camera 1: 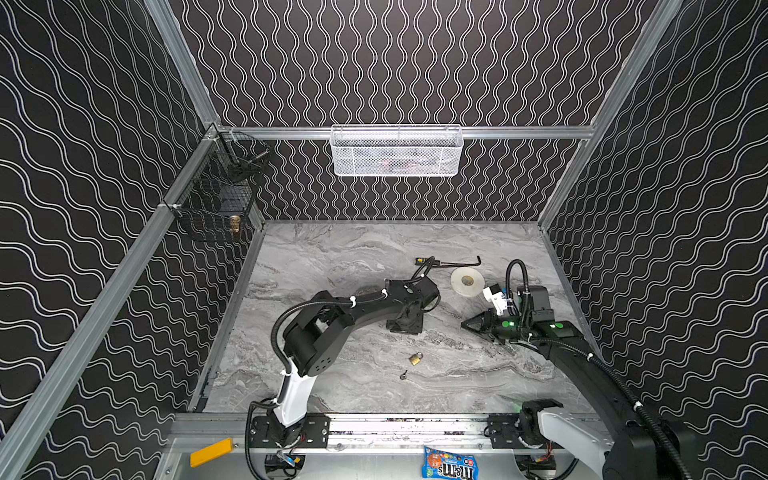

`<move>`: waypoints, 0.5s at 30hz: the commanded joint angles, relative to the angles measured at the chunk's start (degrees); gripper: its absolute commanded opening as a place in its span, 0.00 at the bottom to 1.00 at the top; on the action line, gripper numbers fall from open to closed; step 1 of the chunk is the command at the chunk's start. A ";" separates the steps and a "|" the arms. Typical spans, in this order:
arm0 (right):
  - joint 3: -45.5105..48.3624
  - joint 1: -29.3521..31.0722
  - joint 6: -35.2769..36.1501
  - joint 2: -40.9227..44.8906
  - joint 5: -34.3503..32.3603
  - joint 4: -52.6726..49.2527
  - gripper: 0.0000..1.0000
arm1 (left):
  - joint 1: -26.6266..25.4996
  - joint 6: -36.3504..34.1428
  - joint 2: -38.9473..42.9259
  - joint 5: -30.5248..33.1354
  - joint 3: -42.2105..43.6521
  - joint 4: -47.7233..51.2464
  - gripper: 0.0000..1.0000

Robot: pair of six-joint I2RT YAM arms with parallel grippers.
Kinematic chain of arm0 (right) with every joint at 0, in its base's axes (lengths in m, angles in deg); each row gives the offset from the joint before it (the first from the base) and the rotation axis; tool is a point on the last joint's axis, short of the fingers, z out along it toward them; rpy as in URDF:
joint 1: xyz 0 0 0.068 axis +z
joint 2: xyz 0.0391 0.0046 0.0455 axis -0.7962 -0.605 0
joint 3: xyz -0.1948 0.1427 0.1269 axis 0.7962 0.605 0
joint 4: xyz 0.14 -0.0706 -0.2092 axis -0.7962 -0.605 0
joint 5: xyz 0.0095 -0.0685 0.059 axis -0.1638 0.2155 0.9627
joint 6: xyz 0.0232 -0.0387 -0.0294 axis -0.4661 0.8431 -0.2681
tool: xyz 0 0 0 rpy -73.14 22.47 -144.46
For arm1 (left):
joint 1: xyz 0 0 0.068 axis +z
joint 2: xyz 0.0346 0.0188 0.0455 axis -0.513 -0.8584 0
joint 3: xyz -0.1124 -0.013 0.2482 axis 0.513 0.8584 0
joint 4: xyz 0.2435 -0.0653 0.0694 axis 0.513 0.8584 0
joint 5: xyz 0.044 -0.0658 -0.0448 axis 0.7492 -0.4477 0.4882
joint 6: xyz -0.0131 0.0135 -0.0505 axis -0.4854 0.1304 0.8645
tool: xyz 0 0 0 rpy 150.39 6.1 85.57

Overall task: Unlock with the key
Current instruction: 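Lift the blue padlock with the left gripper while the right gripper holds the key, then bring the blue padlock and the key toward each other with both grippers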

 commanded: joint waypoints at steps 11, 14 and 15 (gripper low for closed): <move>-0.61 20.95 -11.50 -3.99 -11.40 7.57 0.00 | 0.42 16.36 22.25 4.28 15.44 -11.78 0.16; 1.63 25.81 -17.49 -4.62 -12.74 15.35 0.00 | 0.61 19.63 26.16 4.64 18.43 -13.48 0.15; 2.14 27.65 -19.18 -5.00 -13.48 17.80 0.00 | 0.71 20.95 27.45 4.87 19.59 -13.99 0.13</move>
